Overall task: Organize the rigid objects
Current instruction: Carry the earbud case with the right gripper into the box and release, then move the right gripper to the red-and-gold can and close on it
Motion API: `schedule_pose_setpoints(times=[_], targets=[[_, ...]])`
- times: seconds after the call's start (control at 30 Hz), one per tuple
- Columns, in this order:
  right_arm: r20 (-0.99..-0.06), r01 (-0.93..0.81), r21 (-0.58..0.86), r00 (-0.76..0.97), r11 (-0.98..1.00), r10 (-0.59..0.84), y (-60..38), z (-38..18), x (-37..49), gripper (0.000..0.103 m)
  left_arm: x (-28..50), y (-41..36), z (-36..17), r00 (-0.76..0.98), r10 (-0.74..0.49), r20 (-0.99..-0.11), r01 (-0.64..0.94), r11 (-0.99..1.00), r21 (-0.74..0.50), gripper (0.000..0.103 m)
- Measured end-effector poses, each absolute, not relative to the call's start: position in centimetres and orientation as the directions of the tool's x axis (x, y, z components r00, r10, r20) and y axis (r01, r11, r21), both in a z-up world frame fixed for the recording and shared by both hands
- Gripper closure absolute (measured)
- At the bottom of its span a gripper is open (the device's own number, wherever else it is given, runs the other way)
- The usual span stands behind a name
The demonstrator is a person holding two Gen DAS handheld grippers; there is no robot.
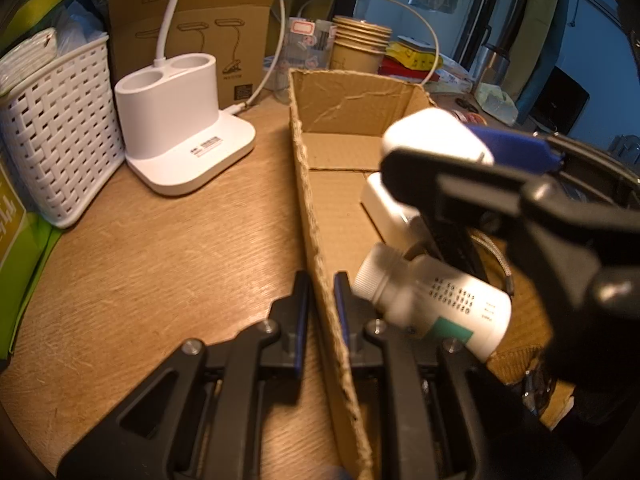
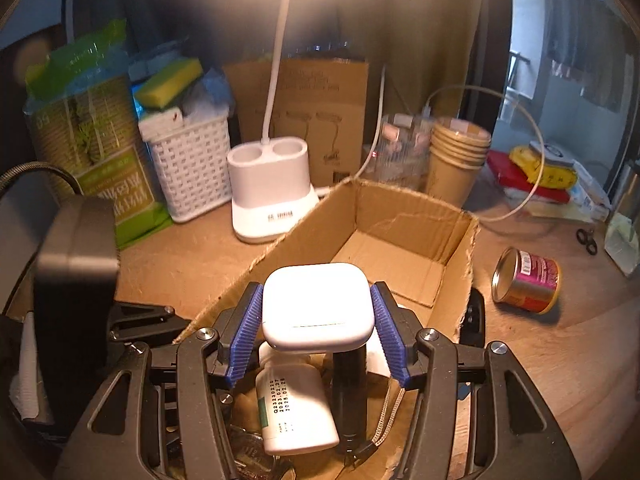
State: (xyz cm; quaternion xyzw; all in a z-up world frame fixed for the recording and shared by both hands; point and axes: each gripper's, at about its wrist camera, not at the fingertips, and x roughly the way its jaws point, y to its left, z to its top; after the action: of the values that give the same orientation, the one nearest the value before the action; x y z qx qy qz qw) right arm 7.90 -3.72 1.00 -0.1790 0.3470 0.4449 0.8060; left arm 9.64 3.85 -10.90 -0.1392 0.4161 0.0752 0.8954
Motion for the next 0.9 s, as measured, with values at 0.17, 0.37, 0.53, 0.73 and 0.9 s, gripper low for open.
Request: schedule_pose_setpoints(times=[0.17,0.37,0.53,0.73,0.9], targets=[[-0.754,-0.851,-0.005,0.348,0.525,0.557,-2.9,0.2,7.7,0.045,9.7,3.9,-10.9,0.642,0.019,-0.766,-0.250,0.950,-0.186,0.089],[-0.766,-0.857,-0.026,0.348,0.514,0.540,-2.8,0.0,7.4,0.045,9.6,4.0,-10.9,0.642,0.019,-0.767,-0.251,0.950,-0.186,0.089],[-0.749,-0.857,-0.018,0.353,0.515,0.561,-3.1,0.3,7.3,0.045,9.6,4.0,-10.9,0.642,0.019,-0.766,-0.251,0.950,-0.187,0.089],[-0.736,-0.847,0.008,0.355,0.532,0.577,-3.8,0.4,7.8,0.045,9.7,3.6,-11.0,0.642,0.019,-0.766,-0.251,0.950,-0.188,0.089],[-0.684,-0.818,0.024,0.405,0.574,0.606,-5.8,1.8,8.5,0.045,9.7,3.4,-11.0,0.642,0.019,-0.766,-0.252,0.949,-0.188,0.089]])
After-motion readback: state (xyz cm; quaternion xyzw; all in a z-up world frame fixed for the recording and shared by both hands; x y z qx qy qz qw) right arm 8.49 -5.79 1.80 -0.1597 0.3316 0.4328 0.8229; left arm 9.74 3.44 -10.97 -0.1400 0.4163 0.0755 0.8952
